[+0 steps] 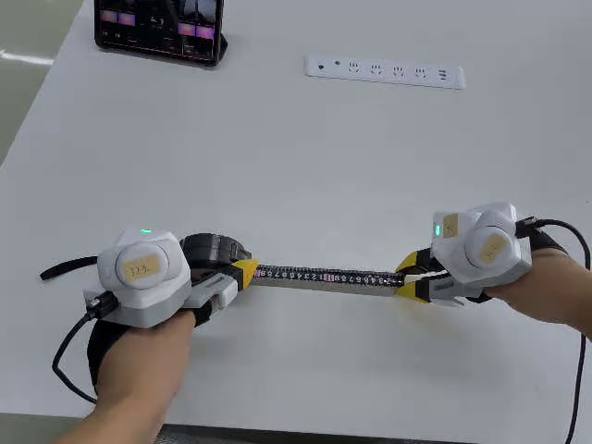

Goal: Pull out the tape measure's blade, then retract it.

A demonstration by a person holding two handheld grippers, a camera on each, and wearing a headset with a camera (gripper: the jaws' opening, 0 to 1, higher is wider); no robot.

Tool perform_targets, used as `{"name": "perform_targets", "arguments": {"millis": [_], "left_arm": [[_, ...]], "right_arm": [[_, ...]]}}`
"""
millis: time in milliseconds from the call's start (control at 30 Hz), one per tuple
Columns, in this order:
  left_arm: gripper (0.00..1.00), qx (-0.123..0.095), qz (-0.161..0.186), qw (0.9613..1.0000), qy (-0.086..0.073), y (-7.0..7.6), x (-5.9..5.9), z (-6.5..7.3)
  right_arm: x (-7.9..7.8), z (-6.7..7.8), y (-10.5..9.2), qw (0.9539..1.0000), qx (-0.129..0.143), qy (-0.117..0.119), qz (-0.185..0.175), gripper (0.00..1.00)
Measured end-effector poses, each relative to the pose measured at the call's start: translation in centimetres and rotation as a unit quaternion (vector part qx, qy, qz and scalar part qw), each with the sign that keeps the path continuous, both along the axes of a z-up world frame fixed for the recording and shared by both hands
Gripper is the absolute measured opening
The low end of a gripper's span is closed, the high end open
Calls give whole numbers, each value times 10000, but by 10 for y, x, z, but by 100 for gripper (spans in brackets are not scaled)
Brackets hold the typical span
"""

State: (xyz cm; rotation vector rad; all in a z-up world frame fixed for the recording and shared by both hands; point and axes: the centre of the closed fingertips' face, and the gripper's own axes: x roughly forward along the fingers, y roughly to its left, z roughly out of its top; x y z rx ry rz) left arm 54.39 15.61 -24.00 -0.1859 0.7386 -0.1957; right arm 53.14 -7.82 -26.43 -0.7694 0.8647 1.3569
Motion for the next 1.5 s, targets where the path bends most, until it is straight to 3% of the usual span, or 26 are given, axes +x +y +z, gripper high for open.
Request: {"name": "perform_targets", "arguments": {"millis": [1500], "left_arm": [[58,-292,13,9996,38,0,-1,3]], "right_arm": [[3,5,60,9992,332,113,211,10]]}}
